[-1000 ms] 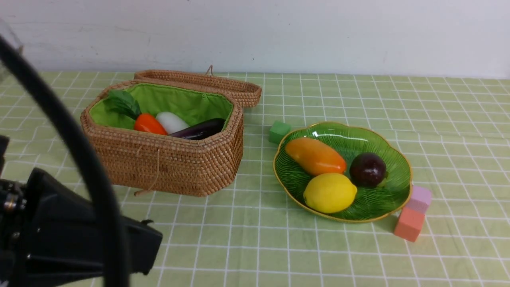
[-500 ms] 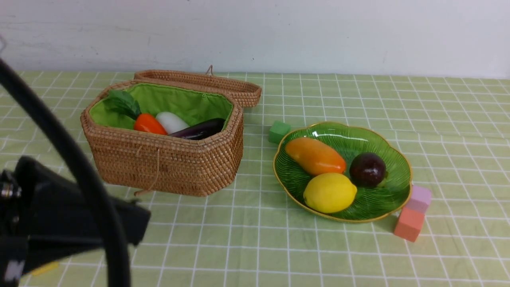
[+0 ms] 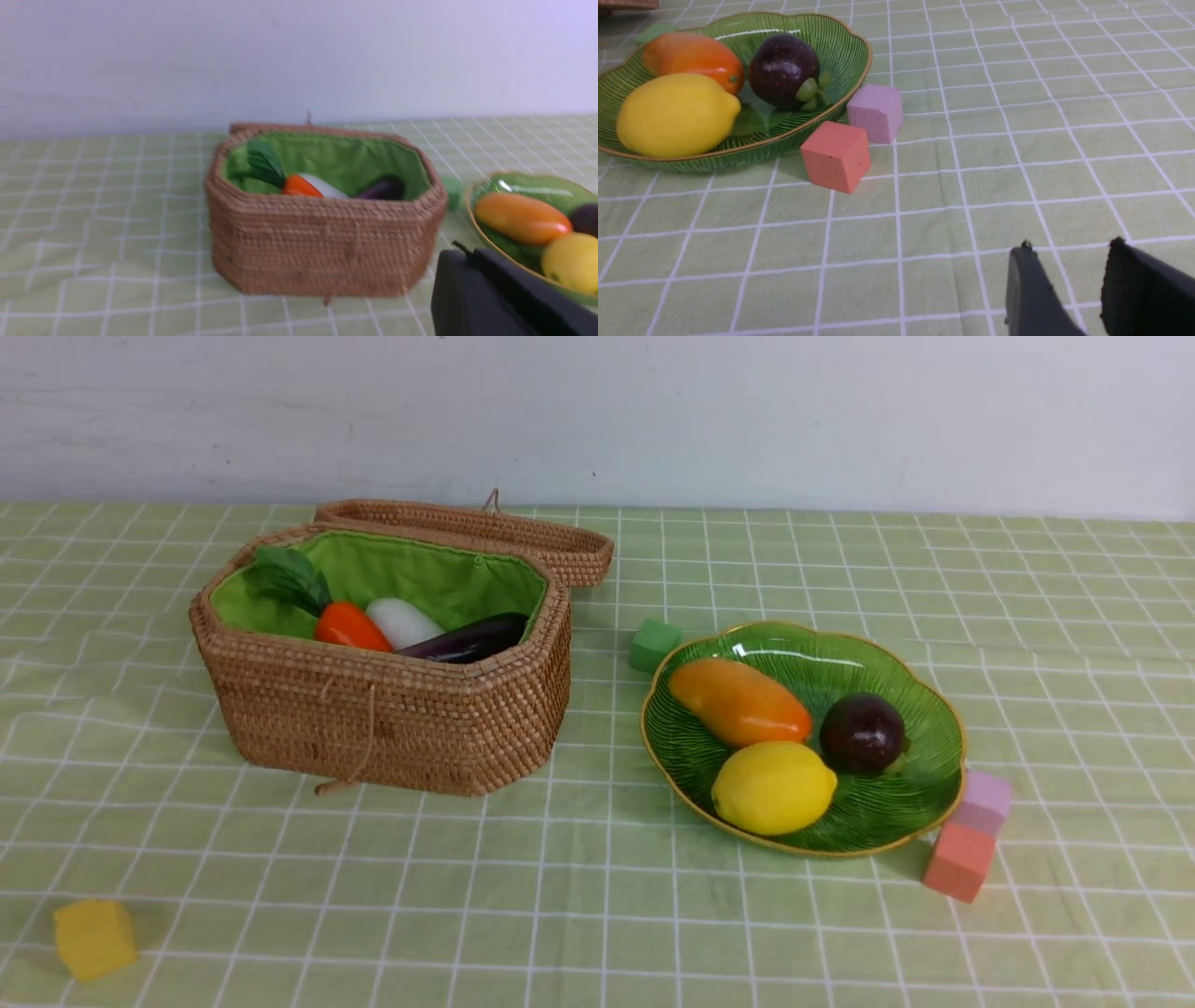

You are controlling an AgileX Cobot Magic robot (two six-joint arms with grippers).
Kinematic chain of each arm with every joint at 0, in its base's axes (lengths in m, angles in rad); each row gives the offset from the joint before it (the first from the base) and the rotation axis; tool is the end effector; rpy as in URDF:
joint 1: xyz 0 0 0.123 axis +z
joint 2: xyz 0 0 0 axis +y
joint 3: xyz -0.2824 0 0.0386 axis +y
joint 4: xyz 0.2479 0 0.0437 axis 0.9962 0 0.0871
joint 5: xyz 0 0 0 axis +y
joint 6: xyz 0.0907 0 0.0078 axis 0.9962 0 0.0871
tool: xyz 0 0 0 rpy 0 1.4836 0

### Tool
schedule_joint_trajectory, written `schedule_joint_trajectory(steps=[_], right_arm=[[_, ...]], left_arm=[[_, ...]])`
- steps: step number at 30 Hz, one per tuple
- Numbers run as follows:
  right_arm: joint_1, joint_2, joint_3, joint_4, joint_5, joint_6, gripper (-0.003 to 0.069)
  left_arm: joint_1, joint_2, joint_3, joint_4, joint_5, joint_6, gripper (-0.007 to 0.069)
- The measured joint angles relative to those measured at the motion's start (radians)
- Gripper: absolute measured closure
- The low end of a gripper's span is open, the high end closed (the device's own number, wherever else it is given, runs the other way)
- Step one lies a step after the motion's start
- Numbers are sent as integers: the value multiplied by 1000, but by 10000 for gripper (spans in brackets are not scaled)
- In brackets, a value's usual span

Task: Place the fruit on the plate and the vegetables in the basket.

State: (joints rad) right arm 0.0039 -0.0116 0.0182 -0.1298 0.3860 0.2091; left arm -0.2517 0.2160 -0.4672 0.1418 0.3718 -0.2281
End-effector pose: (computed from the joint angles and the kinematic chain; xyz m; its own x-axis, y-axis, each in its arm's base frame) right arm 0.0521 -0.0042 0.1732 -0.2929 0.0874 -0.9521 0.0689 0.9952 0.0702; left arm 0.0521 -0.0085 0.3223 -0.0480 -0.0864 -0.9951 0.1953 0.9762 -0.0941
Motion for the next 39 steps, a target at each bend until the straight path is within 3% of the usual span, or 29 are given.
schedule_joint_trajectory(steps=[4, 10, 16, 39], right_arm=[[0, 0, 0, 0, 0, 0, 417], [0, 0, 0, -1, 0, 0, 417], [0, 0, 0, -1, 0, 0, 417], [0, 0, 0, -1, 0, 0, 417]], left_arm=[[79, -197, 270, 123, -174, -130, 637], [128, -225, 486, 131, -159, -236, 637], [136, -225, 497, 127, 22, -266, 636], [137, -225, 497, 123, 24, -270, 620]])
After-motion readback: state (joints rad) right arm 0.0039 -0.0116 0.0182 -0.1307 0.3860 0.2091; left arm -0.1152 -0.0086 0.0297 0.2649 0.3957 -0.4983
